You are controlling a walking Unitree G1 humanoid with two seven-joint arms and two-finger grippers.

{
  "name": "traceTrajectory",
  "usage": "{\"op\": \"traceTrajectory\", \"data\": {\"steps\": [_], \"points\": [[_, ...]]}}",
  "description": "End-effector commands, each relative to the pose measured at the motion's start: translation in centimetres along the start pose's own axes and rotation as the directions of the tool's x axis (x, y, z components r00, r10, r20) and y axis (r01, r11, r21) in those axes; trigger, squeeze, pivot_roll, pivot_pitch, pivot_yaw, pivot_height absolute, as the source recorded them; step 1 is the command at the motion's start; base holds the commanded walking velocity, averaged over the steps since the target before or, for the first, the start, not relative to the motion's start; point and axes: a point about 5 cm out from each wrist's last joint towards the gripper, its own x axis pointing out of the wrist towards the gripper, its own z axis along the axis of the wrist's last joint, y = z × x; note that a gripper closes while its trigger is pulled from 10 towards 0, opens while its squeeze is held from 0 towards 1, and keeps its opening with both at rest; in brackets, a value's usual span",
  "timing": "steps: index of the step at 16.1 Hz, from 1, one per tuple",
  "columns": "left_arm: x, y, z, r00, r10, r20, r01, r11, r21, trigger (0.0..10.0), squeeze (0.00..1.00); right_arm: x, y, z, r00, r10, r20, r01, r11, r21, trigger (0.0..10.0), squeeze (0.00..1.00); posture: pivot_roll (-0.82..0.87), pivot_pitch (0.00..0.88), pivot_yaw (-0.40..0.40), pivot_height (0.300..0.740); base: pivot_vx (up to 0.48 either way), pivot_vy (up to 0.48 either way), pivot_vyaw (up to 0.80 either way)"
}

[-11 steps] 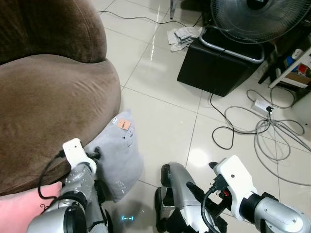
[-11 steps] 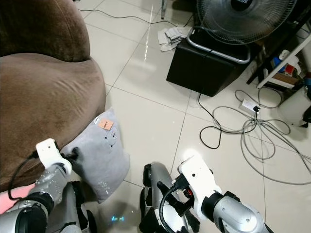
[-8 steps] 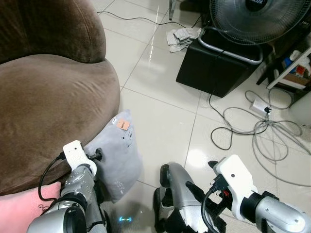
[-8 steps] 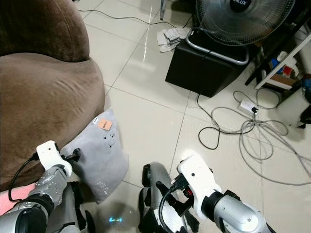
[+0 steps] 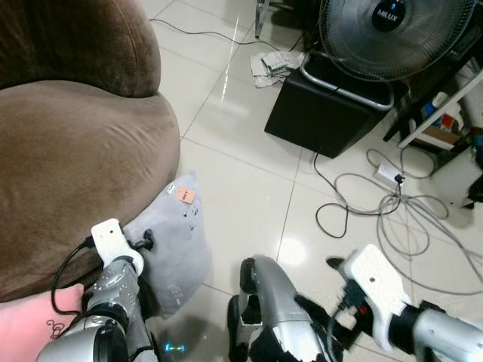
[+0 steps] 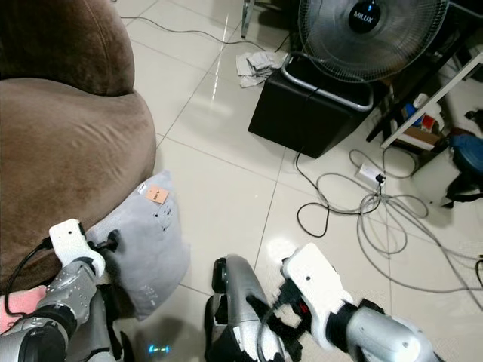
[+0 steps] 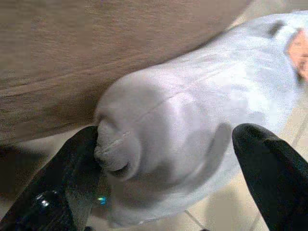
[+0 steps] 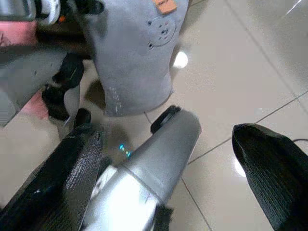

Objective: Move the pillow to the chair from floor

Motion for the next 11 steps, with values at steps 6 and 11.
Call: {"op": "traceTrajectory", "data": {"steps": [6, 11], "points": [[-0.1, -1.7, -0.5, 0.993, -0.115, -0.010, 0.115, 0.993, 0.010, 10.0, 0.00, -1.0, -0.2, -0.4, 0.998, 0.053, -0.031, -0.053, 0.999, -0.006, 10.0, 0.00, -0.37, 0.182, -0.257, 0.575, 0.000, 0.000, 0.00], [-0.1, -0.6, -0.4, 0.998, -0.061, -0.019, 0.062, 0.996, 0.065, 0.0, 0.00, -1.5, 0.2, -0.6, 0.997, 0.069, -0.033, -0.068, 0.998, 0.004, 10.0, 0.00, -0.37, 0.183, -0.260, 0.575, 0.000, 0.000, 0.00]]}}
